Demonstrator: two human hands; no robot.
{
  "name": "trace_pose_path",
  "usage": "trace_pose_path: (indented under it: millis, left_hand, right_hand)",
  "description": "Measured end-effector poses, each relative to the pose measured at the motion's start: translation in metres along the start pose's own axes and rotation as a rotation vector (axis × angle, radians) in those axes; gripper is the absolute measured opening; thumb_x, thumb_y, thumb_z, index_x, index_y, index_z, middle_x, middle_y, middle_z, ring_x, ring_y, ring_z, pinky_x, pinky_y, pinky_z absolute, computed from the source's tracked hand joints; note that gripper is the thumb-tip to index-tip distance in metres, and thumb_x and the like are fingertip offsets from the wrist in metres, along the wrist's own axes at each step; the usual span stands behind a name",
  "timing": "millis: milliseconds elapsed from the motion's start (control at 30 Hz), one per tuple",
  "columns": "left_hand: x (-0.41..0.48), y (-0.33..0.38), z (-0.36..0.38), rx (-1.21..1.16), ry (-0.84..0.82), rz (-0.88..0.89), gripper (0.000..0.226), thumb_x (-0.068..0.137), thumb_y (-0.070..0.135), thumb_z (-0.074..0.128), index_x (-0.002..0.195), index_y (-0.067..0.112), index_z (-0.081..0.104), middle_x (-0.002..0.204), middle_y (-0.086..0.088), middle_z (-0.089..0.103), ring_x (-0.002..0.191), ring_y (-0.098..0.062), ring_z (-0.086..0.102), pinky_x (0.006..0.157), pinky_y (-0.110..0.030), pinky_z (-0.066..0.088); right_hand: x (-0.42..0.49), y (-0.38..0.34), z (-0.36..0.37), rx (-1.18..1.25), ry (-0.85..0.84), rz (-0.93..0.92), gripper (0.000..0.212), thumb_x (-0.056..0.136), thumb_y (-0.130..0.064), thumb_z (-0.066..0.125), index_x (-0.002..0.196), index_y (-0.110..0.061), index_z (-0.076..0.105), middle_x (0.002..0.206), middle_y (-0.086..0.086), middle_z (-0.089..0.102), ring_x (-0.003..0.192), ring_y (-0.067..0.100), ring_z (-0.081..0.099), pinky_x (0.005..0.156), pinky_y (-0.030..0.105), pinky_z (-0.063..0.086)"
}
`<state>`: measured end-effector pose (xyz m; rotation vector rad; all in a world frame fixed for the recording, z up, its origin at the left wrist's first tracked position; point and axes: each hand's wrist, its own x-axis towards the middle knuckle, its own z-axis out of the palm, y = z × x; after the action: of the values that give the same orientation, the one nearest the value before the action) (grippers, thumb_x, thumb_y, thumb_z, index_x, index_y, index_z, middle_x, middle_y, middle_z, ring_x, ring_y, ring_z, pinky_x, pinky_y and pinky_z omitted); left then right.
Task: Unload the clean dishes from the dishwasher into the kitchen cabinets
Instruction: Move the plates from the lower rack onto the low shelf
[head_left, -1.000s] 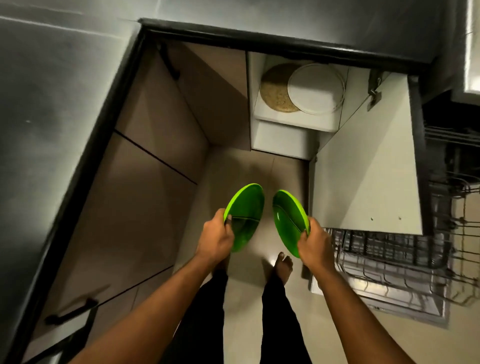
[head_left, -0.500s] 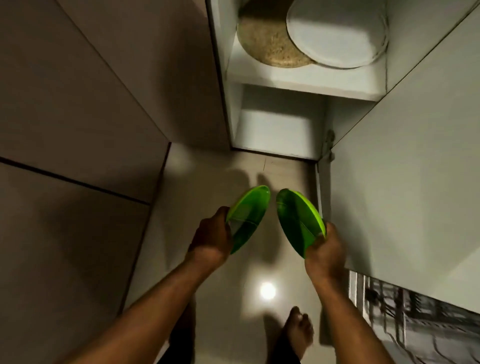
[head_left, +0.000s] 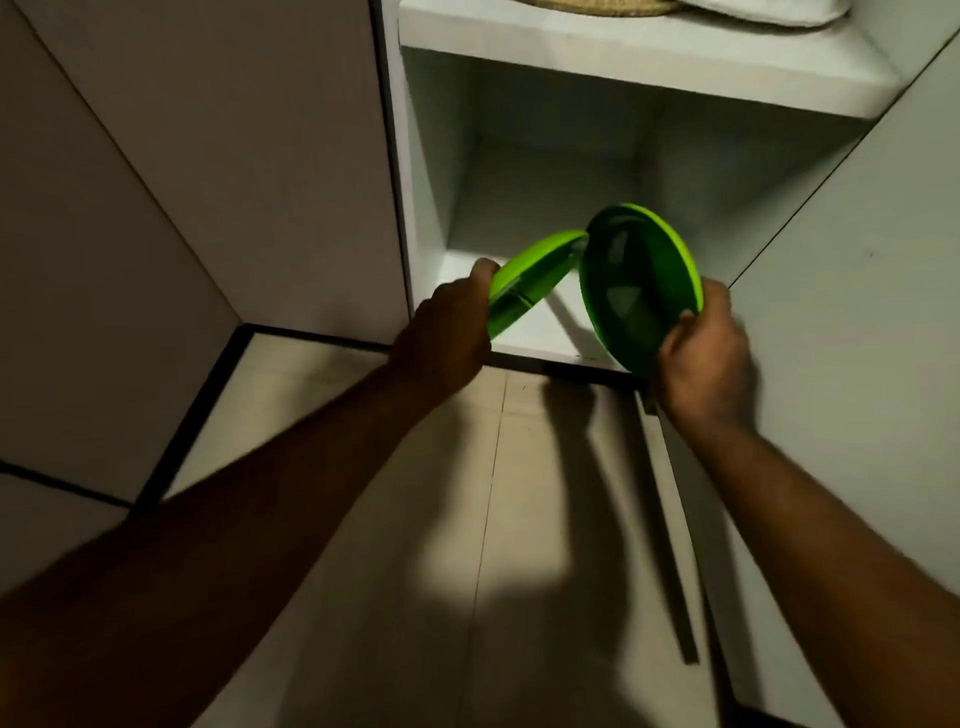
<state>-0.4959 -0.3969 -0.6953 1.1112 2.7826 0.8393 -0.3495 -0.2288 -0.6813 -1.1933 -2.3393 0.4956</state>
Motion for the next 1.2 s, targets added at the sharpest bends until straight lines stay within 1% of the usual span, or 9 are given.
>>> trace_pose_path:
  millis: [100, 167, 267, 467, 600, 700, 833, 967, 1200]
  left_hand:
    - [0.019, -0.010, 0.008, 0.046, -0.006, 0.007, 0.045, 0.091, 0.005, 0.051, 0.133, 0.018, 0.042, 0.103, -0.017, 0.061, 0.088, -0.037, 0.062, 0.074, -0.046, 0.051]
    - [0.028, -0.014, 0.010, 0.101, -0.048, -0.029, 0.046, 0.092, 0.006, 0.048, 0.135, 0.020, 0.039, 0.108, -0.016, 0.059, 0.087, -0.030, 0.057, 0.074, -0.042, 0.046]
    - [0.038, -0.020, 0.019, 0.203, -0.091, -0.024, 0.046, 0.092, 0.005, 0.045, 0.134, 0.021, 0.037, 0.114, -0.015, 0.059, 0.096, -0.034, 0.059, 0.073, -0.040, 0.042]
    - [0.047, -0.030, 0.040, 0.294, -0.118, 0.015, 0.041, 0.091, 0.003, 0.044, 0.129, 0.019, 0.037, 0.114, -0.014, 0.059, 0.097, -0.037, 0.061, 0.078, -0.045, 0.049]
    - [0.050, -0.034, 0.055, 0.411, -0.098, 0.091, 0.041, 0.095, 0.007, 0.044, 0.135, 0.015, 0.035, 0.121, -0.014, 0.057, 0.100, -0.036, 0.061, 0.075, -0.043, 0.045]
    - [0.052, -0.041, 0.071, 0.503, -0.069, 0.152, 0.047, 0.097, 0.012, 0.042, 0.143, 0.016, 0.034, 0.134, -0.011, 0.053, 0.115, -0.032, 0.056, 0.087, -0.043, 0.047]
    - [0.064, -0.053, 0.089, 0.499, -0.048, 0.125, 0.052, 0.100, 0.022, 0.043, 0.150, 0.018, 0.030, 0.148, -0.007, 0.043, 0.130, -0.028, 0.046, 0.097, -0.042, 0.044]
    - [0.073, -0.063, 0.106, 0.508, -0.174, 0.102, 0.079, 0.089, 0.060, 0.054, 0.153, 0.024, 0.024, 0.158, 0.001, 0.030, 0.142, -0.025, 0.034, 0.100, -0.042, 0.043]
    - [0.074, -0.084, 0.128, 0.573, -0.155, 0.156, 0.090, 0.081, 0.066, 0.058, 0.154, 0.027, 0.022, 0.160, 0.002, 0.028, 0.146, -0.027, 0.027, 0.098, -0.045, 0.046]
  right_hand:
    - [0.021, 0.001, 0.013, -0.012, -0.035, -0.045, 0.034, 0.092, -0.021, 0.041, 0.125, -0.030, 0.042, 0.105, 0.021, 0.062, 0.094, 0.045, 0.059, 0.077, 0.045, 0.047]
    - [0.028, 0.000, 0.020, 0.000, -0.084, -0.059, 0.037, 0.092, -0.016, 0.046, 0.128, -0.024, 0.043, 0.111, 0.022, 0.062, 0.099, 0.045, 0.058, 0.078, 0.044, 0.046]
    - [0.031, 0.000, 0.033, -0.002, -0.160, -0.125, 0.044, 0.090, -0.004, 0.053, 0.132, -0.014, 0.043, 0.111, 0.024, 0.062, 0.101, 0.044, 0.059, 0.075, 0.042, 0.044]
    - [0.040, 0.012, 0.064, -0.047, -0.201, -0.284, 0.052, 0.086, 0.003, 0.048, 0.134, -0.015, 0.039, 0.110, 0.023, 0.064, 0.097, 0.043, 0.063, 0.080, 0.053, 0.053]
    - [0.040, 0.020, 0.081, -0.082, -0.194, -0.293, 0.055, 0.089, 0.006, 0.046, 0.140, -0.013, 0.036, 0.114, 0.025, 0.062, 0.098, 0.042, 0.063, 0.074, 0.042, 0.046]
    - [0.042, 0.025, 0.090, -0.122, -0.210, -0.355, 0.058, 0.088, 0.004, 0.049, 0.143, -0.013, 0.035, 0.121, 0.022, 0.059, 0.100, 0.040, 0.061, 0.072, 0.037, 0.039]
    - [0.047, 0.033, 0.112, -0.100, -0.234, -0.427, 0.071, 0.079, 0.005, 0.054, 0.145, -0.014, 0.037, 0.139, 0.017, 0.051, 0.119, 0.038, 0.053, 0.093, 0.041, 0.044]
    - [0.051, 0.041, 0.131, -0.124, -0.248, -0.461, 0.070, 0.081, 0.003, 0.053, 0.147, -0.015, 0.038, 0.151, 0.011, 0.041, 0.137, 0.030, 0.040, 0.110, 0.044, 0.033]
    - [0.061, 0.055, 0.151, -0.289, -0.415, -0.492, 0.075, 0.092, -0.015, 0.057, 0.155, -0.021, 0.017, 0.163, 0.001, 0.013, 0.150, 0.022, 0.013, 0.117, 0.051, 0.016]
